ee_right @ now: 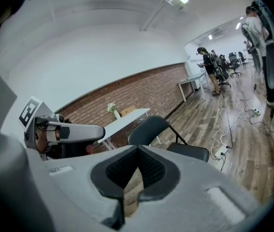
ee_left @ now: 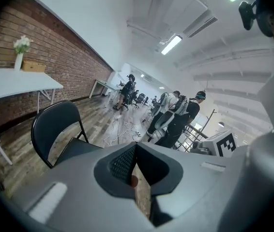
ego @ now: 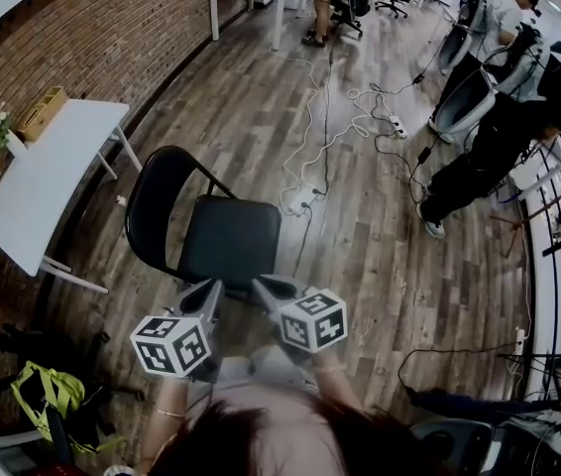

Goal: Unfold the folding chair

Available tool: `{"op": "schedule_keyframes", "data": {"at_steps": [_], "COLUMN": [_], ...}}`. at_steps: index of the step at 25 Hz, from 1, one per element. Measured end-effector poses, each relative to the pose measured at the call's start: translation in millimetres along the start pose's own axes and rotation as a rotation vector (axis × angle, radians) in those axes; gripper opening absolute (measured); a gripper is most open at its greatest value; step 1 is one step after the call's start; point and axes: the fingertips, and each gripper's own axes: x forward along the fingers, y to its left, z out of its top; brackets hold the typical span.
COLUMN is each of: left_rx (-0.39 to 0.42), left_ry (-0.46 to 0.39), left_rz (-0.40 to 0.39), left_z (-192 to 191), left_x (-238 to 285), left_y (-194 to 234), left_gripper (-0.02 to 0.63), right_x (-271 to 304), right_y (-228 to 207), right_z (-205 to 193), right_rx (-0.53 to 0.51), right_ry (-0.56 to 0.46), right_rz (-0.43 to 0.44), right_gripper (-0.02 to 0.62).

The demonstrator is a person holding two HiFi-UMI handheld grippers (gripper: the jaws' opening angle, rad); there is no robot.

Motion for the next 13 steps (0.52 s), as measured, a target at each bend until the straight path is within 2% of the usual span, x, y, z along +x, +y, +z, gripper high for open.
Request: {"op": "schedule_keyframes", "data": {"at_steps": [7,13], "left_rx": [-0.007,0.047], "left_ry": [0.021,0.057], "left_rz": [0.011,0.031], "left_z": [-3.9,-8.6], "left_x": [0.1,4.8], "left_y": [1.8,-1.4], "left_gripper": [-0.003,-0.003], "right_x": [-1.4,-2.2], "right_y": [-3.3,-6.5], "right_z": [-0.2,-0.1], "right_rx": [0.014,0.021], "right_ry": [-0.003,-0.004], "right_rz": [-0.017,-0.019], "right_gripper": [-0.008,-0.008]}}
